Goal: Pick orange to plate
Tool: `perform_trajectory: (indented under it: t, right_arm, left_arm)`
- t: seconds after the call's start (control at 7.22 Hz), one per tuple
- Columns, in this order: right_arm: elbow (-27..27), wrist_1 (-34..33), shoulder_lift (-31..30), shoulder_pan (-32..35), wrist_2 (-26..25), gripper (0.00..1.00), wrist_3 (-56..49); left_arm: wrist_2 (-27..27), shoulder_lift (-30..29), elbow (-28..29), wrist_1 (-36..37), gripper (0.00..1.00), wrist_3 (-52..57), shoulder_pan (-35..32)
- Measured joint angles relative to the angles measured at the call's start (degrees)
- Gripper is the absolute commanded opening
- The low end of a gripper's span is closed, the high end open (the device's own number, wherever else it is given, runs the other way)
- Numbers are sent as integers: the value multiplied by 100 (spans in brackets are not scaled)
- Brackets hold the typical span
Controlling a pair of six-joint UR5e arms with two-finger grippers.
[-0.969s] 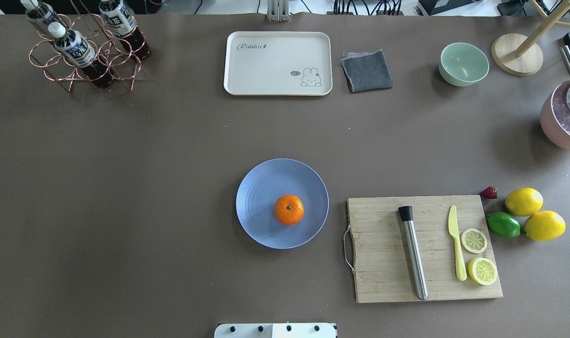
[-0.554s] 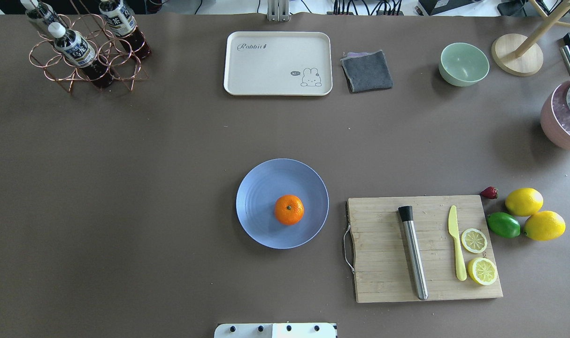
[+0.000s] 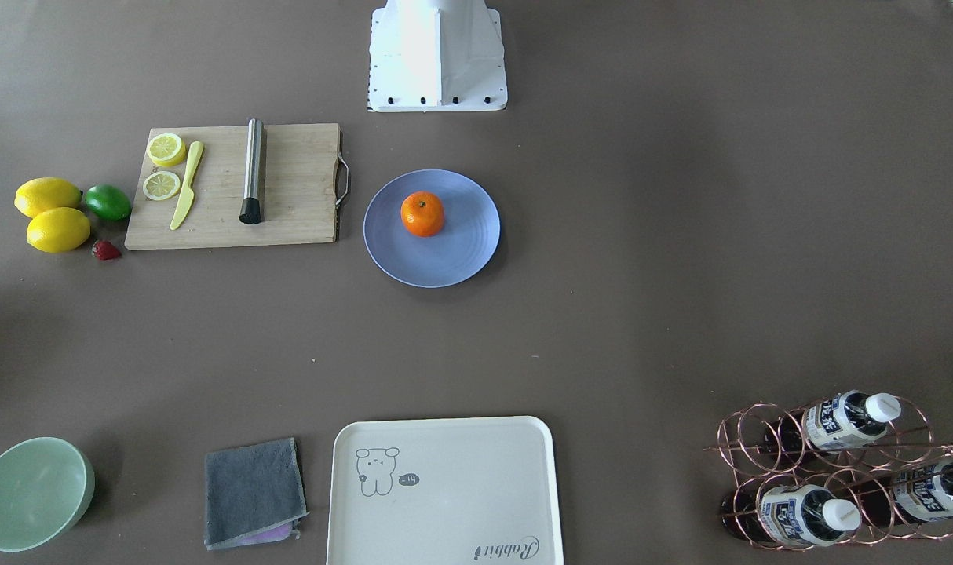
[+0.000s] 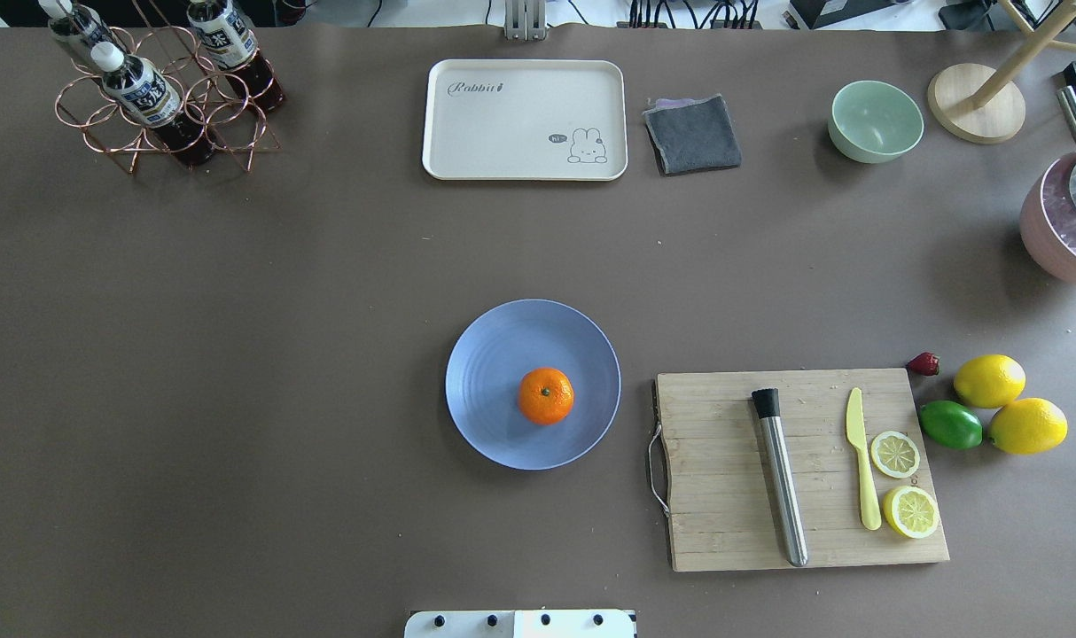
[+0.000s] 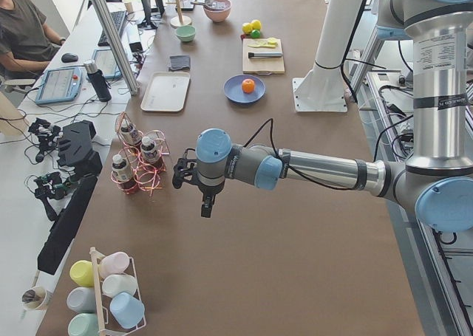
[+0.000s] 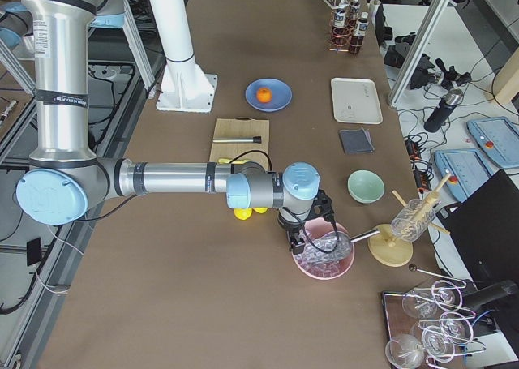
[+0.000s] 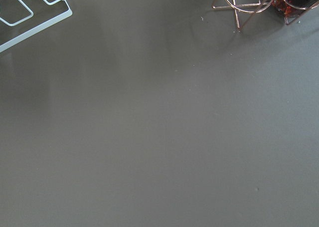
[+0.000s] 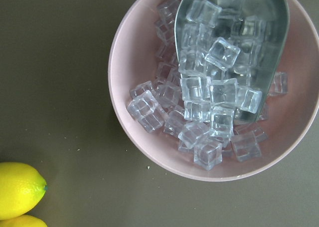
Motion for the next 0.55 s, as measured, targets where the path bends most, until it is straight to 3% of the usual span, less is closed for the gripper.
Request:
perform_trajectory:
  t: [0.55]
  right_arm:
    - [5,0,10,0,0,100,16]
  left_arm:
    - [36,33,-169,-90,97,6,1]
